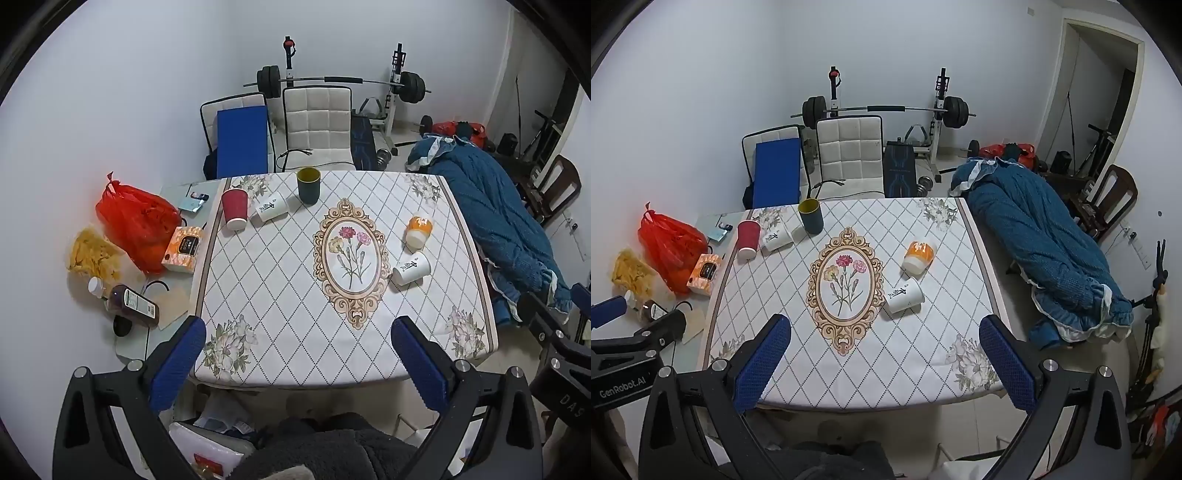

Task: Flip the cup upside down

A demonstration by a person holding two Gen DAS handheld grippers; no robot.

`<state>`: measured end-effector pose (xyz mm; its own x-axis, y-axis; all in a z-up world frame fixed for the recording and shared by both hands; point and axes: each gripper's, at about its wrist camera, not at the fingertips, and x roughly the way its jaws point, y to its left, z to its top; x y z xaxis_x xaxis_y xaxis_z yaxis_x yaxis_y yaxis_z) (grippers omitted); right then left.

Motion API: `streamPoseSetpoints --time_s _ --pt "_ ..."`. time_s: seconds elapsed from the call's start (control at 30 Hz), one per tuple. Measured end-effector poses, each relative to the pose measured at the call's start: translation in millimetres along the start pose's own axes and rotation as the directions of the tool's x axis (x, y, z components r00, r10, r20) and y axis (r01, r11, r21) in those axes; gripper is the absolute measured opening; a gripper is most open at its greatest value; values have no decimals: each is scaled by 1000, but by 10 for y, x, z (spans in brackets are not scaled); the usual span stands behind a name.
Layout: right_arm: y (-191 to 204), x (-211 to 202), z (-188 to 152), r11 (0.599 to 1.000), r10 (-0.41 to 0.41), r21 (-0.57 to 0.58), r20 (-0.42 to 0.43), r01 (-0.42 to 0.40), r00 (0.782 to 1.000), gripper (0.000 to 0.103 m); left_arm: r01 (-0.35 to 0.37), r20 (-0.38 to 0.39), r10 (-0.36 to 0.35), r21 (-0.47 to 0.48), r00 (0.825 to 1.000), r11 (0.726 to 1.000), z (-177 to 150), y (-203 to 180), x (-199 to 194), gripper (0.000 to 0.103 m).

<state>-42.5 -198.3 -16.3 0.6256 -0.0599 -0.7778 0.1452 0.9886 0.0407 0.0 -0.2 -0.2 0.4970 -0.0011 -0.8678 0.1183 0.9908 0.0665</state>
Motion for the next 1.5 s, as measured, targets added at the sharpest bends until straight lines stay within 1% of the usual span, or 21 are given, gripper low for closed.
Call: streamPoseSetpoints --time_s 0.17,0.2,0.37,0.53,0.77,0.83,1.5 --pt "-6 -6 -1 1000 1 1 4 -1 1000 103 7 3 -7 -4 1000 1000 2 -8 11 103" --pt "0 1 0 1000 -3 -3 0 3 1000 103 9 4 -8 -5 1000 1000 26 -37 -65 103" --pt "2 1 0 1000 -4 -3 3 4 1000 103 14 12 -14 -13 1000 1000 27 -56 -105 103" --pt "2 4 2 1000 -6 -1 7 6 1000 103 25 27 -25 -25 999 999 -18 34 -111 103" --pt "-11 -193 33 1000 -1 -2 20 1 1000 103 24 34 -23 -27 999 999 -19 21 -145 103" --pt "39 -184 51 1000 -1 -5 22 1 1000 103 22 36 -21 -26 999 999 -17 22 -152 103" --pt "59 -234 109 1000 6 -1 31 -5 1000 103 33 64 -30 -42 998 999 -17 79 -275 103"
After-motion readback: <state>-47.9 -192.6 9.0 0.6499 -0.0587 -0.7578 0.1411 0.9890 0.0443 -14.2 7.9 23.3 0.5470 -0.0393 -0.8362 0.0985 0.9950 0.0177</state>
